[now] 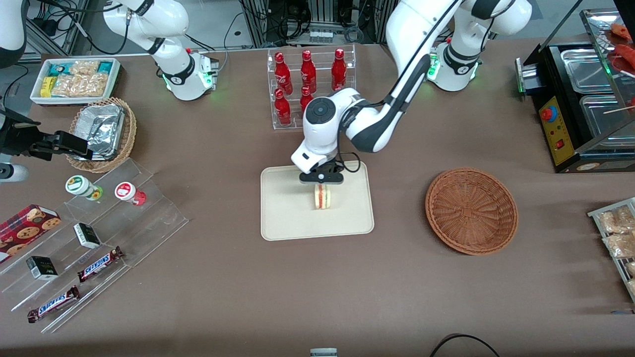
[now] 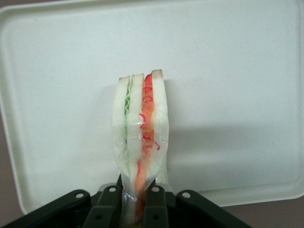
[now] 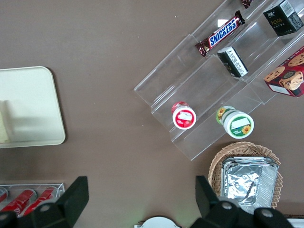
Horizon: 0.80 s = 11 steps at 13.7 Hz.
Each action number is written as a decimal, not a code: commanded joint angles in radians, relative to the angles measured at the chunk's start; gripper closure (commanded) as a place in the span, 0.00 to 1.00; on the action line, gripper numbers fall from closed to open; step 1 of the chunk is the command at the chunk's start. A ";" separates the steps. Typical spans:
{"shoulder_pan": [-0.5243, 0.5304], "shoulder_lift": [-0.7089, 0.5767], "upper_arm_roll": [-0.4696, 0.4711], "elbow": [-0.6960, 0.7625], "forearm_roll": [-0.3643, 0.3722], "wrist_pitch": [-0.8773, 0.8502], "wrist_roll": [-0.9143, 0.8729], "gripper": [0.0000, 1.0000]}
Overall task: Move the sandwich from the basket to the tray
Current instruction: 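Lower the sandwich onto the tray and open the left gripper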
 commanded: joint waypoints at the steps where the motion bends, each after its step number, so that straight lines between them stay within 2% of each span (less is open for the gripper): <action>1: -0.016 0.040 0.015 0.047 0.012 0.002 -0.022 1.00; 4: -0.017 0.052 0.015 0.049 0.012 0.002 -0.024 1.00; 5: -0.017 0.052 0.015 0.049 0.006 0.001 -0.024 0.94; 6: -0.017 0.051 0.015 0.049 0.004 0.001 -0.024 0.51; 7: -0.015 0.049 0.015 0.053 0.004 0.001 -0.022 0.12; 8: -0.015 0.048 0.015 0.073 0.004 -0.007 -0.022 0.02; 11: -0.009 0.014 0.018 0.080 0.003 -0.036 -0.024 0.01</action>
